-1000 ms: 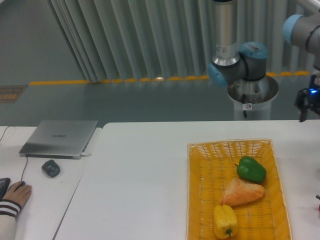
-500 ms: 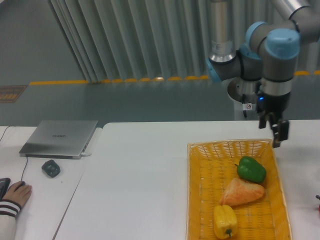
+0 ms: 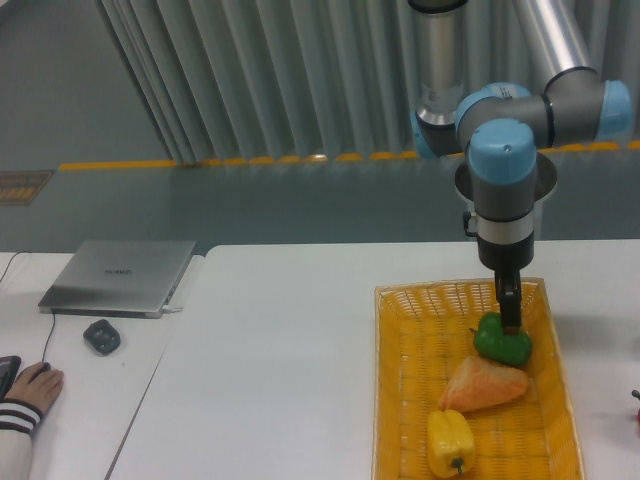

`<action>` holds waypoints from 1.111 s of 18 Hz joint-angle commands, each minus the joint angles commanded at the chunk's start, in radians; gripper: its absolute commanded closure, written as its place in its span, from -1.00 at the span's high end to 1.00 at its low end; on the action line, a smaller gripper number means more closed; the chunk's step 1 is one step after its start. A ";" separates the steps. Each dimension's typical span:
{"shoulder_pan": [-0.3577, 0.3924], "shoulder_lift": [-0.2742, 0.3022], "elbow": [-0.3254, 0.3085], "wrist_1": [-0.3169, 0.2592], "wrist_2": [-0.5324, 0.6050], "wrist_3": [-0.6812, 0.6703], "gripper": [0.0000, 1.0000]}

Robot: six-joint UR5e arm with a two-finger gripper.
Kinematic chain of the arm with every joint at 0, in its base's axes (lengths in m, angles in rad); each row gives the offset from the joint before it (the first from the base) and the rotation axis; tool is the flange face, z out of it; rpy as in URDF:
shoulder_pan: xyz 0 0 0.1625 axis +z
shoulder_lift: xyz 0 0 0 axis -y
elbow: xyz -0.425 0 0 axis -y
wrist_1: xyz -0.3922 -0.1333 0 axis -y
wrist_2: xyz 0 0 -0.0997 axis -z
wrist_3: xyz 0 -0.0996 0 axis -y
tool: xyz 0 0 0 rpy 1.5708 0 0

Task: Place the green pepper on the table
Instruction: 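Close the gripper on the green bell pepper's stem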

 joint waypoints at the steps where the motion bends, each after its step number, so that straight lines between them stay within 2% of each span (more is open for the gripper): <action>1: -0.002 -0.020 -0.002 0.000 0.003 0.002 1.00; 9: -0.018 -0.071 0.000 0.008 0.002 0.002 1.00; 20: -0.023 -0.078 -0.003 0.009 0.031 0.003 1.00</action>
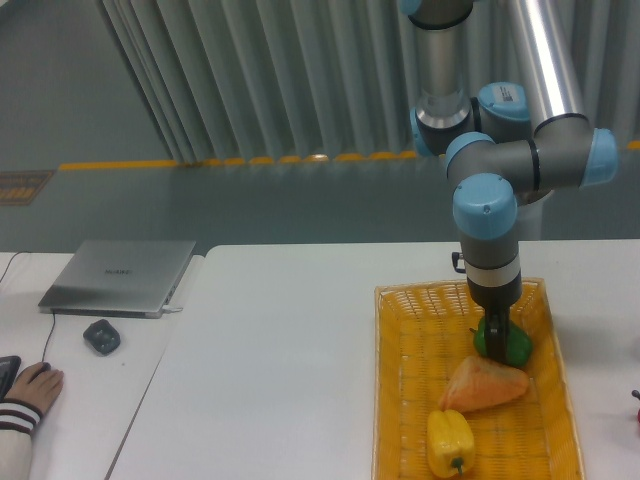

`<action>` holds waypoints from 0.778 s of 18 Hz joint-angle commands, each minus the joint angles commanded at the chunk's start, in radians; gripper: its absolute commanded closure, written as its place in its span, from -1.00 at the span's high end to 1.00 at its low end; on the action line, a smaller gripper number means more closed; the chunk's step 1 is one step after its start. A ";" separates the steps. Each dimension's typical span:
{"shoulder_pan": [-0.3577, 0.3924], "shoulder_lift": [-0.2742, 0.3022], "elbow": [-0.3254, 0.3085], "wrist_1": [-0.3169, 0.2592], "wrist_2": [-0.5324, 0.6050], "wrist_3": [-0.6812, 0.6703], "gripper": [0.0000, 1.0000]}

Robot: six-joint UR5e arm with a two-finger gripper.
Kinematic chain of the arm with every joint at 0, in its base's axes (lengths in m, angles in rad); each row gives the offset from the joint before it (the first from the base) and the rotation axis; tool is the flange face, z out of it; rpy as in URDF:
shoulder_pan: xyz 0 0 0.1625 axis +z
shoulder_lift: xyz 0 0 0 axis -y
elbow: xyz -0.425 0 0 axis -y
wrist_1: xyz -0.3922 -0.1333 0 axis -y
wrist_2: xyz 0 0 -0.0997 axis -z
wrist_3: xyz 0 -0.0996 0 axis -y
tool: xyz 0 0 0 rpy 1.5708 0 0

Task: Place the green pepper on the table
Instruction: 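Close the gripper on the green bell pepper's stem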

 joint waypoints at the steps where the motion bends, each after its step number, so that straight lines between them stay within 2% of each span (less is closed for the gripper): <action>1: -0.002 -0.002 -0.002 0.000 0.008 0.000 1.00; 14: -0.020 -0.032 -0.011 0.002 0.031 -0.015 1.00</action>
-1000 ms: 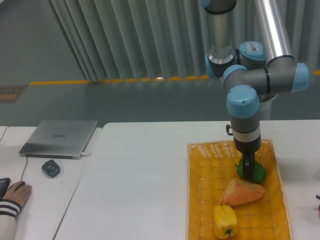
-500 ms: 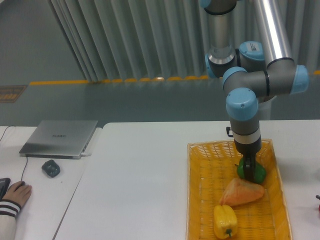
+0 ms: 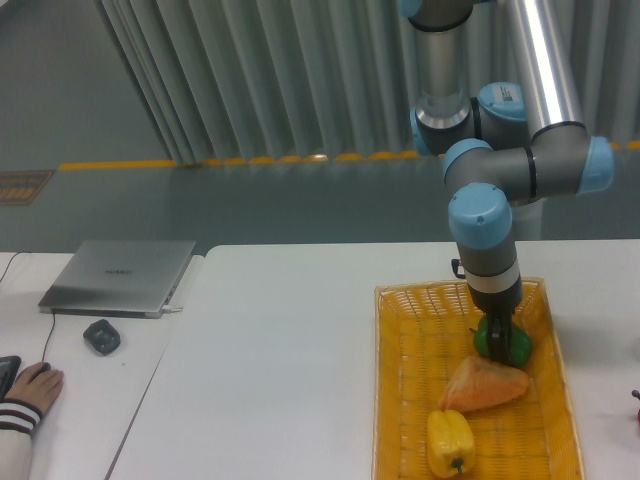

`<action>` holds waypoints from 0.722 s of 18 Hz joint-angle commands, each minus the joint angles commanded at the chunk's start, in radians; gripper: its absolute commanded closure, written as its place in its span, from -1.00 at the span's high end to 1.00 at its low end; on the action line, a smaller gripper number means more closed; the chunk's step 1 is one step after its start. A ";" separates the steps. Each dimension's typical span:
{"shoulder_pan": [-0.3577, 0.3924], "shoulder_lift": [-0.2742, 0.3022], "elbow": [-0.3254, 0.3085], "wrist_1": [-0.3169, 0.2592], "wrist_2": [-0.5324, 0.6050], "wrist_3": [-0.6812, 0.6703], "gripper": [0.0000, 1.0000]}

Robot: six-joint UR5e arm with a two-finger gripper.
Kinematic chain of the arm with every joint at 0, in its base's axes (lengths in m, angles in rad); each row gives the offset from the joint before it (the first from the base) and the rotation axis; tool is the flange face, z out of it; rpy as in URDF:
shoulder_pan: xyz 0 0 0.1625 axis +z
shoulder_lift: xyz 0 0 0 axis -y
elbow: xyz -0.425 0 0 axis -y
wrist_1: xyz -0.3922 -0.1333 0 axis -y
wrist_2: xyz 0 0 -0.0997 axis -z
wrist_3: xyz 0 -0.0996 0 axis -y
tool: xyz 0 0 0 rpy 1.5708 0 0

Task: Place the green pepper on the table
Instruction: 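Close the gripper on the green bell pepper's stem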

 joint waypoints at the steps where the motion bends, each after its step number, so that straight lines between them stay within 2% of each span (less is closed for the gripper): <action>1: -0.002 -0.005 0.000 0.000 0.000 -0.002 1.00; 4: -0.008 -0.006 0.000 -0.002 0.000 0.002 1.00; 9: -0.011 -0.006 0.000 -0.002 0.002 -0.002 0.49; 13: -0.009 0.005 0.000 -0.006 0.002 -0.002 0.41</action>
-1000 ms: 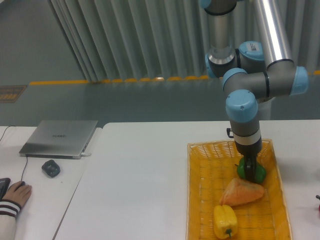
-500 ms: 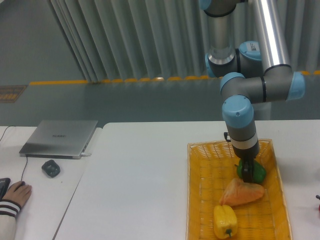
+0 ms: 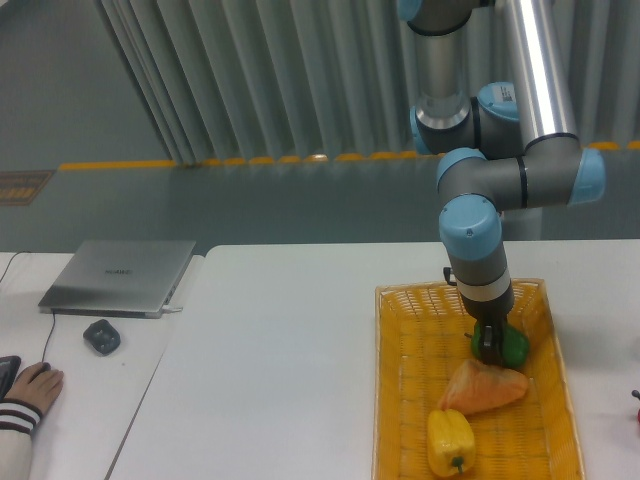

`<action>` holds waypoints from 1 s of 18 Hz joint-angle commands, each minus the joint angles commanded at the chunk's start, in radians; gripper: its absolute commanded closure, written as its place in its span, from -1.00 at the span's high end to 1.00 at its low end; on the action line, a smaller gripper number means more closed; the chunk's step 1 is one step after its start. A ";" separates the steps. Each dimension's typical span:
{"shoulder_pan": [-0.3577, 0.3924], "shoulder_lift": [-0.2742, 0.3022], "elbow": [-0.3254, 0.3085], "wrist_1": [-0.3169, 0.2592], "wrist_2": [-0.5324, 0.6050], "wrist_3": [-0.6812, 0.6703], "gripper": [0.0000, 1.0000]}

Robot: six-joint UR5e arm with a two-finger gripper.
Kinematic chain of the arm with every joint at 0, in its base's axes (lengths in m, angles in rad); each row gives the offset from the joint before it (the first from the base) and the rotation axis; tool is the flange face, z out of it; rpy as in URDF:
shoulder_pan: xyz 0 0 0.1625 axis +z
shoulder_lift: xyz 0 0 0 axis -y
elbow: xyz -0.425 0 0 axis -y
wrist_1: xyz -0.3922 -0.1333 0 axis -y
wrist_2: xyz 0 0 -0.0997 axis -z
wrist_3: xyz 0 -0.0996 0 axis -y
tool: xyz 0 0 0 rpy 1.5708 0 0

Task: Place the green pepper on the table
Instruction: 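Close the gripper on the green bell pepper's stem, then lift the green pepper and carry it out of the basket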

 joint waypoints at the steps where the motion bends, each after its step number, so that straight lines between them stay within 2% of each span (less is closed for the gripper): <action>1: 0.000 0.006 0.002 -0.002 0.000 0.000 0.41; 9: 0.020 0.127 0.009 -0.009 -0.002 -0.031 0.43; 13: 0.110 0.167 0.012 -0.011 -0.011 -0.018 0.43; 18: 0.283 0.196 0.011 -0.008 -0.018 0.058 0.43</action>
